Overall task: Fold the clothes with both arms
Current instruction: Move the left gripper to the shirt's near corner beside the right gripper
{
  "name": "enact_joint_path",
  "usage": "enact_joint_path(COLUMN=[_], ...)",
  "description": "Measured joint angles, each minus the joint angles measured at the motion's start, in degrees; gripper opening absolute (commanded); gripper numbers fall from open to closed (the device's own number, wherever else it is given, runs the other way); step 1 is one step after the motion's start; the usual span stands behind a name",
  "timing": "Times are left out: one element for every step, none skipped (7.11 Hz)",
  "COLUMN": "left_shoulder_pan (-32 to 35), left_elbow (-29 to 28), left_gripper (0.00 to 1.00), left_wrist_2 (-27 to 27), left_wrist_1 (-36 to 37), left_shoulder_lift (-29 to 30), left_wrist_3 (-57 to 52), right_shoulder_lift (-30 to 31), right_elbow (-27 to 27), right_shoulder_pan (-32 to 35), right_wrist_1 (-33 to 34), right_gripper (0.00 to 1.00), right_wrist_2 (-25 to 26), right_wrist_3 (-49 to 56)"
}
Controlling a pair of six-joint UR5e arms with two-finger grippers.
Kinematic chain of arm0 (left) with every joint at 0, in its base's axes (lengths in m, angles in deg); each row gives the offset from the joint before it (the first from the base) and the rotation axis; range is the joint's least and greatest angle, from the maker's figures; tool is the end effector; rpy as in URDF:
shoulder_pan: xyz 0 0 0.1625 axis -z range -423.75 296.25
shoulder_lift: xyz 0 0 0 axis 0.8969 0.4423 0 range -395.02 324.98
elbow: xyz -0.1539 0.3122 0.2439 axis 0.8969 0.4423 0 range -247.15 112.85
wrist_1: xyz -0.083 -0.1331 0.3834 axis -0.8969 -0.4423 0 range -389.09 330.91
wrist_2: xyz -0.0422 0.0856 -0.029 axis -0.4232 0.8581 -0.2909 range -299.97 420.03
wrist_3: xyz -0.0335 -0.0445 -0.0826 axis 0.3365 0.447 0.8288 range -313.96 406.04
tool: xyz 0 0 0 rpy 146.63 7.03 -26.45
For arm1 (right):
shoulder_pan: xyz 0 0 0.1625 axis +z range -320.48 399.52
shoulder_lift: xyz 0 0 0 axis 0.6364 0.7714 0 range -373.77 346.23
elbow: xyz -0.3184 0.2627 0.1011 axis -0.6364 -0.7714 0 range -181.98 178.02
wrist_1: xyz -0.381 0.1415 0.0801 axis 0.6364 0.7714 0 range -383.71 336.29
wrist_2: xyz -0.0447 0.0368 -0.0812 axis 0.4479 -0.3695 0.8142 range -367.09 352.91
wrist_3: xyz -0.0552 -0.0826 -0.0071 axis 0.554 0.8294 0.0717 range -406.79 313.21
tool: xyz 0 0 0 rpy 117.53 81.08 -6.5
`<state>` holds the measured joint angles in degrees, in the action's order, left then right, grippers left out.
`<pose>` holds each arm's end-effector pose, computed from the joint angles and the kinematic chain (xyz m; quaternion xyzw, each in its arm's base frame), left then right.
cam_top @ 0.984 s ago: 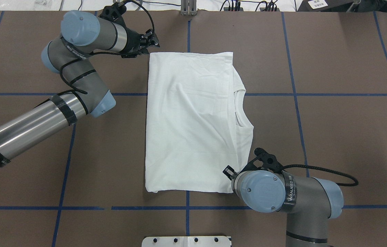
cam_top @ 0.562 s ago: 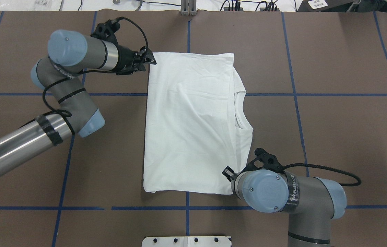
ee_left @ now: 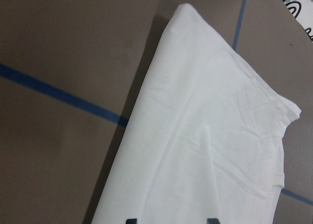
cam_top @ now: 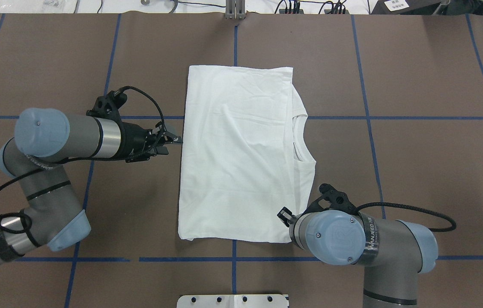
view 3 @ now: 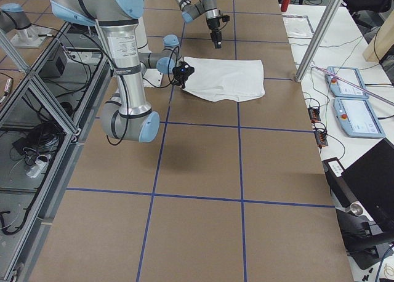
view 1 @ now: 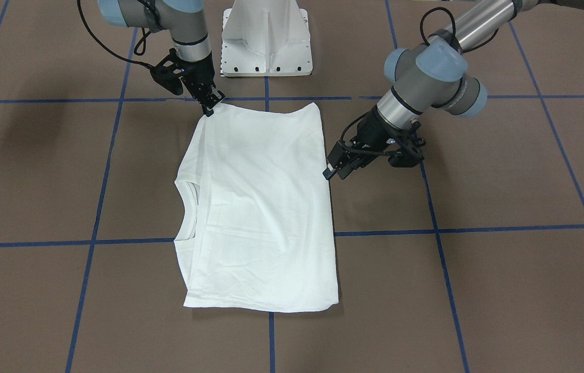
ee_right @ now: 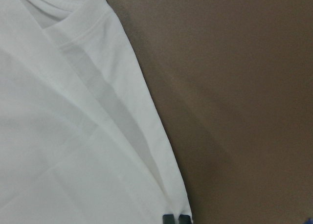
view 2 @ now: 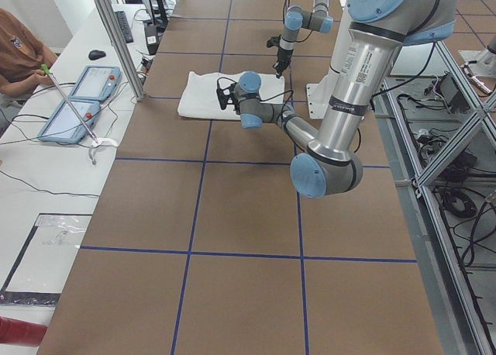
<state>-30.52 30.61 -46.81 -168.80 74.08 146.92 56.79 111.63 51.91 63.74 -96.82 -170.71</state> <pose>0.4488 -0.4187 0.3120 0.0060 0.6236 -0.2075 0.7537 -0.5271 -0.2527 0.2939 -0.0702 -0.3812 0.3633 0.8472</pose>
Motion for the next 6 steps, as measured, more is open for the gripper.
enact_joint_path(left_shoulder_pan=[-3.3, -7.5, -11.2, -13.9, -15.5, -16.4], left_elbow=[2.6, 3.6, 4.0, 4.1, 4.2, 4.5], left_gripper=[0.60, 0.60, 0.59, 0.59, 0.59, 0.57], left_wrist_2=[1.9, 4.9, 7.5, 8.9, 9.4, 9.6], left_wrist_1=[1.5, 2.2, 2.9, 3.5, 3.8, 4.0], left_shoulder_lift=[-2.3, -3.5, -3.9, -4.1, -4.1, -4.2], left_wrist_3=[1.7, 4.1, 6.0, 7.4, 8.1, 8.4], right_shoulder_lift=[0.0, -0.1, -0.1, -0.1, -0.2, -0.2], right_elbow=[0.0, 0.0, 0.1, 0.2, 0.3, 0.4], right_shoulder_pan=[0.0, 0.0, 0.0, 0.1, 0.2, 0.2], right_wrist_1=[0.0, 0.0, 0.0, 0.0, 0.1, 0.1], right_gripper=[0.00, 0.00, 0.00, 0.00, 0.00, 0.00], right_wrist_2=[0.0, 0.0, 0.0, 0.0, 0.0, 0.0], right_wrist_3=[0.0, 0.0, 0.0, 0.0, 0.0, 0.0])
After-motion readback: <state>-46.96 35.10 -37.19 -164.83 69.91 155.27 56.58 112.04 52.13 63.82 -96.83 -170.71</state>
